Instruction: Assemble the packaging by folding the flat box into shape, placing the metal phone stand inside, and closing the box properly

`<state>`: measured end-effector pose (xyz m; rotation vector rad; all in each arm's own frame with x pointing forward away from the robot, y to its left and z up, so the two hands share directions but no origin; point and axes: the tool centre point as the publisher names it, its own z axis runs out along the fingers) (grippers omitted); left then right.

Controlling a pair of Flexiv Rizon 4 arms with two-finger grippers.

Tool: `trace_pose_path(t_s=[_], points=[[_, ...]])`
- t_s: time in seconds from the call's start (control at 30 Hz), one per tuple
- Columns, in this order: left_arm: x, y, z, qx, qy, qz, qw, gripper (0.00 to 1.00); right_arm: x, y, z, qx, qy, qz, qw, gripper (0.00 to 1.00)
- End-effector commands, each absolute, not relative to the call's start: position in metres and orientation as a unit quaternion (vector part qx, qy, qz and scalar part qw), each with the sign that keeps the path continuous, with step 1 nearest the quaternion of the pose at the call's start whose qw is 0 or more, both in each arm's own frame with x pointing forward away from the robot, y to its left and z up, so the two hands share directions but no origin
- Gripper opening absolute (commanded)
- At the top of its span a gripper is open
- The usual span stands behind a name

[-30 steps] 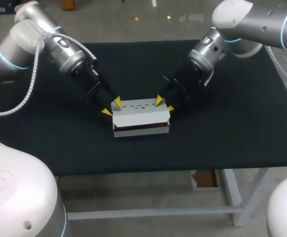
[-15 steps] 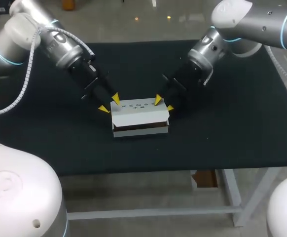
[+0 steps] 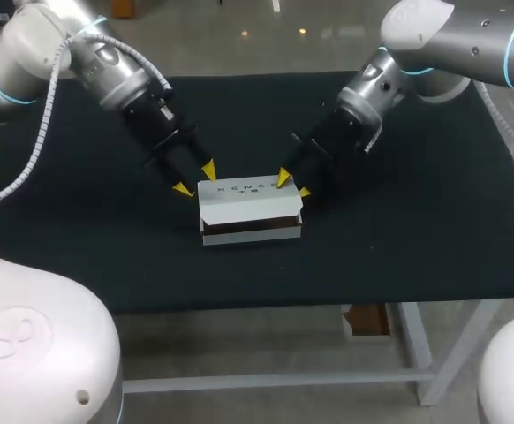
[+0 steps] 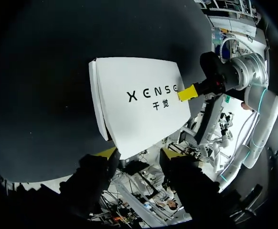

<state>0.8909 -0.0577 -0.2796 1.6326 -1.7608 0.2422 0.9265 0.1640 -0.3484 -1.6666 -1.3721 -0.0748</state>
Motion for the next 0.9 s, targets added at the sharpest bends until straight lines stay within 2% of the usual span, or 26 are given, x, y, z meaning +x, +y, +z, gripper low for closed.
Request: trace_pose_path(t_s=[0.03,0.1,0.23,0.27,0.57,0.9], points=[[0.886,-0.061,-0.268,0.617,-0.705,0.097,0.337,0.67,0.927,0.165,-0.349,-0.681,-0.559,-0.031,0.472,0.41],[0.886,-0.062,-0.265,0.604,-0.718,0.099,0.332,0.75,0.927,0.165,-0.349,-0.682,-0.558,-0.032,0.472,0.4],[0.886,-0.063,-0.258,0.569,-0.753,0.098,0.314,0.98,0.927,0.165,-0.349,-0.682,-0.558,-0.032,0.472,0.39],[0.886,-0.064,-0.257,0.56,-0.762,0.098,0.309,1.0,0.927,0.165,-0.349,-0.682,-0.558,-0.032,0.472,0.39],[0.888,-0.07,-0.236,0.432,-0.862,0.091,0.25,1.0,0.927,0.165,-0.349,-0.682,-0.558,-0.032,0.472,0.4],[0.89,-0.073,-0.22,0.226,-0.957,0.063,0.168,1.0,0.927,0.165,-0.349,-0.682,-0.558,-0.032,0.472,0.4]])
